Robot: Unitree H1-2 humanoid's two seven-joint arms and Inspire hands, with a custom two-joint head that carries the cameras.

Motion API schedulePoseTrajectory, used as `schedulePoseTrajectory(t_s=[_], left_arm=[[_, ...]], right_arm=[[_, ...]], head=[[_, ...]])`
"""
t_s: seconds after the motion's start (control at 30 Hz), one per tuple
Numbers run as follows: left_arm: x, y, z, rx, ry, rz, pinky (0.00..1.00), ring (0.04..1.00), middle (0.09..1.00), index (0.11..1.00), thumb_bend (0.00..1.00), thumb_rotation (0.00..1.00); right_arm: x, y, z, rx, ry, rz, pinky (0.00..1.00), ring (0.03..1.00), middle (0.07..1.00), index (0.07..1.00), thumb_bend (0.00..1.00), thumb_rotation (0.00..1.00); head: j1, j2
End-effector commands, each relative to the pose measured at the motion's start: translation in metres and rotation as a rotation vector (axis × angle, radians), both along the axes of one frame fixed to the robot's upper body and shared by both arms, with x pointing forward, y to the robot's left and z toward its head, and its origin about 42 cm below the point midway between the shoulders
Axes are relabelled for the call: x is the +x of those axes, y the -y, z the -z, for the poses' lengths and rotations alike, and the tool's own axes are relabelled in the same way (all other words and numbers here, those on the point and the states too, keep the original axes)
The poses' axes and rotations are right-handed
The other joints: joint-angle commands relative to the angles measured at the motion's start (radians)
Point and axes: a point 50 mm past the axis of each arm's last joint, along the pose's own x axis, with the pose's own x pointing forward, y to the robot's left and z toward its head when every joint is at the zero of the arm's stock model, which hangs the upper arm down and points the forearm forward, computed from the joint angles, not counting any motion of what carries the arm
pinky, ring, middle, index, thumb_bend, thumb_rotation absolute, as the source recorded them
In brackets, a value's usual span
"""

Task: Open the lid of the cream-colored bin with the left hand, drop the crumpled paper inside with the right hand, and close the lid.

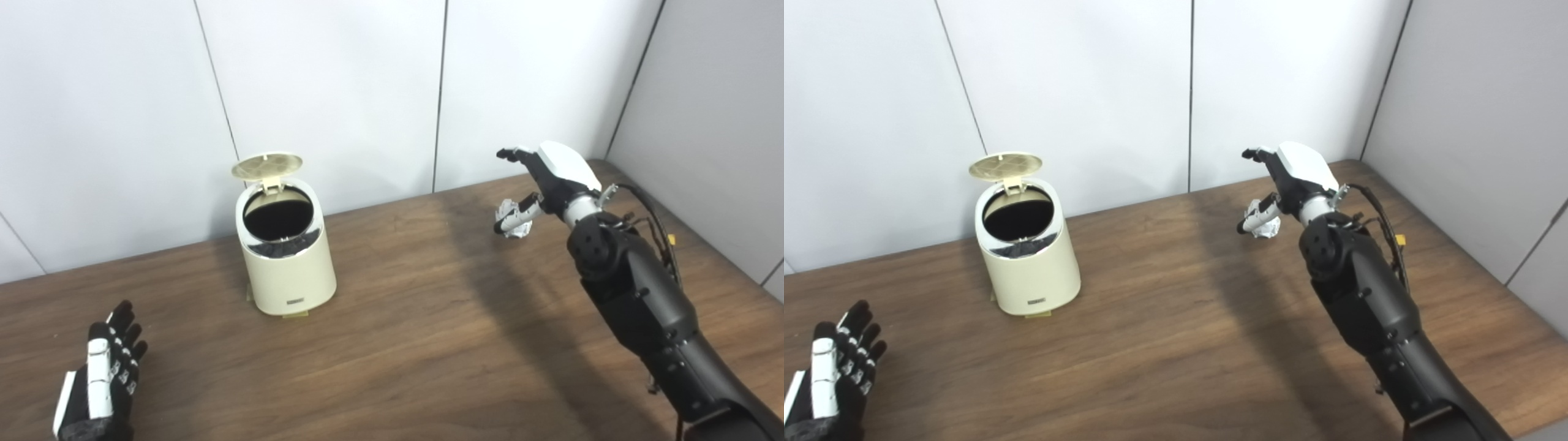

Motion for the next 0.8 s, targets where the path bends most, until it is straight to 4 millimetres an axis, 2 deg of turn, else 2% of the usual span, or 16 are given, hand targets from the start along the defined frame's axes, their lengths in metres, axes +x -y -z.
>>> schedulePoseTrajectory(t_s=[0.0,0.2,0.3,0.37,0.47,0.6,0.67,0.7,0.77], left_arm=[[0.007,-0.001,-0.021,0.018,0.08,0.021,1.0,1.0,1.0,1.0,0.61,0.92],[0.006,-0.001,-0.025,0.03,0.074,0.02,1.0,1.0,1.0,1.0,0.61,0.91],[0.006,0.0,-0.027,0.033,0.075,0.026,1.0,1.0,1.0,1.0,0.6,0.91],[0.006,0.0,-0.029,0.035,0.074,0.027,1.0,1.0,1.0,1.0,0.59,0.92],[0.004,0.0,-0.03,0.033,0.069,0.021,1.0,1.0,1.0,1.0,0.59,0.91],[0.003,-0.001,-0.031,0.036,0.069,0.024,1.0,1.0,1.0,1.0,0.59,0.91],[0.003,-0.002,-0.031,0.036,0.066,0.023,1.0,1.0,1.0,1.0,0.59,0.92],[0.003,-0.003,-0.031,0.035,0.065,0.023,1.0,1.0,1.0,1.0,0.59,0.91],[0.003,-0.004,-0.031,0.032,0.065,0.018,1.0,1.0,1.0,1.0,0.59,0.91]], right_arm=[[0.012,0.014,-0.035,-0.058,0.065,0.038,0.81,0.859,0.856,0.846,0.88,0.02],[0.034,0.018,-0.034,-0.083,-0.056,0.068,0.82,0.899,0.907,0.861,0.87,0.05],[0.042,0.018,-0.033,-0.098,-0.096,0.075,0.78,0.867,0.874,0.838,0.88,0.06],[0.047,0.016,-0.032,-0.092,-0.101,0.076,0.72,0.801,0.82,0.822,0.89,0.03],[0.054,0.015,-0.025,-0.092,-0.13,0.082,0.71,0.79,0.812,0.825,0.89,0.03],[0.061,0.015,-0.016,-0.084,-0.178,0.11,0.7,0.852,0.887,0.846,0.89,0.11],[0.064,0.015,-0.01,-0.097,-0.185,0.12,0.65,0.828,0.869,0.849,0.9,0.13],[0.065,0.016,-0.007,-0.102,-0.184,0.122,0.61,0.788,0.826,0.843,0.91,0.13],[0.068,0.016,-0.002,-0.098,-0.188,0.127,0.65,0.808,0.834,0.835,0.92,0.13]], head=[[0.001,0.001],[0.0,0.0],[0.0,-0.002],[0.0,-0.002],[-0.004,-0.001],[-0.006,-0.001],[-0.006,0.0],[-0.004,0.001],[-0.003,0.002]])
